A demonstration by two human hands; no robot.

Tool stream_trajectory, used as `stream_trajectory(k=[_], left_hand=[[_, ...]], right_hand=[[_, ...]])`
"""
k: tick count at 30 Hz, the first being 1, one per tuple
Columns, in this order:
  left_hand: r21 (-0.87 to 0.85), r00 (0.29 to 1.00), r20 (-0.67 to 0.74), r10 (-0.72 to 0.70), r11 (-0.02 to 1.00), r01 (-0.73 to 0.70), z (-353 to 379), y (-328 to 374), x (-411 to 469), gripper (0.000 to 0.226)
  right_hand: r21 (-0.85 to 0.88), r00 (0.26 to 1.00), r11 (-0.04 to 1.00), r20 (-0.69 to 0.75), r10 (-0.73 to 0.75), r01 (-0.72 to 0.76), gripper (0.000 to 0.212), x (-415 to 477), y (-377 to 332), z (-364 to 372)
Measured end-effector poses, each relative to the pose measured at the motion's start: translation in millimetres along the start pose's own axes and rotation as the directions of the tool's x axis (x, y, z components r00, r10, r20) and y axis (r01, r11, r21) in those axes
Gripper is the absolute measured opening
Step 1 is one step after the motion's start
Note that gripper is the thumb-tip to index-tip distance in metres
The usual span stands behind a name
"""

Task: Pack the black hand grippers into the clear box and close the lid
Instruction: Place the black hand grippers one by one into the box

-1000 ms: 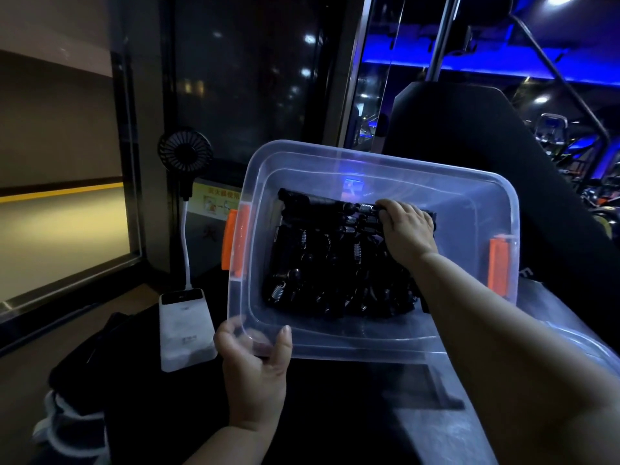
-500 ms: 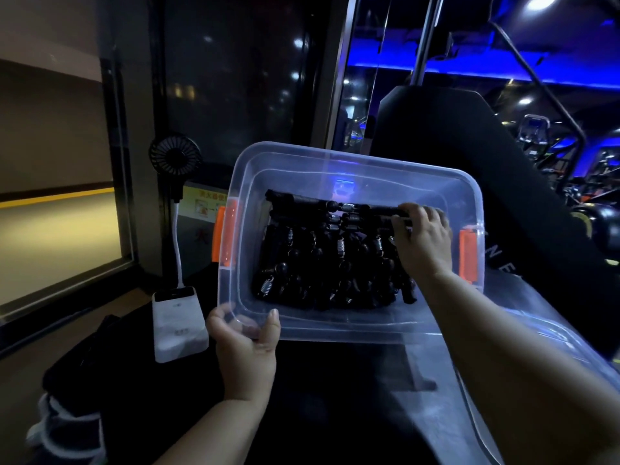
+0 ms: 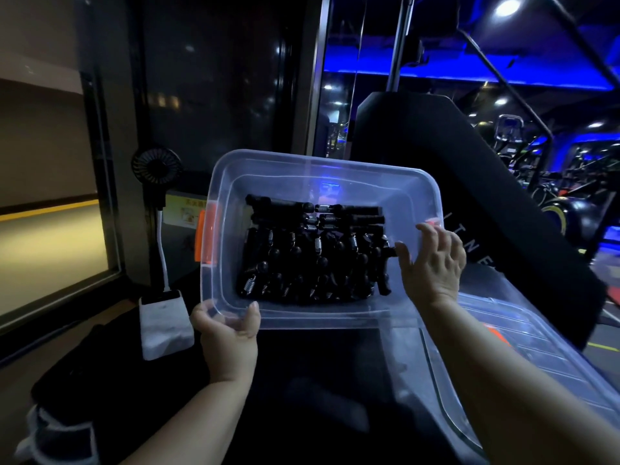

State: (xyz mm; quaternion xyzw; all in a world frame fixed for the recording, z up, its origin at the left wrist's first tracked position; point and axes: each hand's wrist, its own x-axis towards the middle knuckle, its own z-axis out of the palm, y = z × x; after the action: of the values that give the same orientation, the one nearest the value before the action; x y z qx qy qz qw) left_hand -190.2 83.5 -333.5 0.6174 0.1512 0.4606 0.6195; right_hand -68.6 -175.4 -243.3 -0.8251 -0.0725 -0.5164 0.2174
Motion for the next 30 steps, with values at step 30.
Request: stream_trajectory(k=[30], left_hand=[[0.555,0.960,0.143,0.240,0.784,-0.279,2,51,82,0.078]], right_hand=[[0.086,0.811,0.887,0.452,0.371,-0.453,0.060,11,39,9]])
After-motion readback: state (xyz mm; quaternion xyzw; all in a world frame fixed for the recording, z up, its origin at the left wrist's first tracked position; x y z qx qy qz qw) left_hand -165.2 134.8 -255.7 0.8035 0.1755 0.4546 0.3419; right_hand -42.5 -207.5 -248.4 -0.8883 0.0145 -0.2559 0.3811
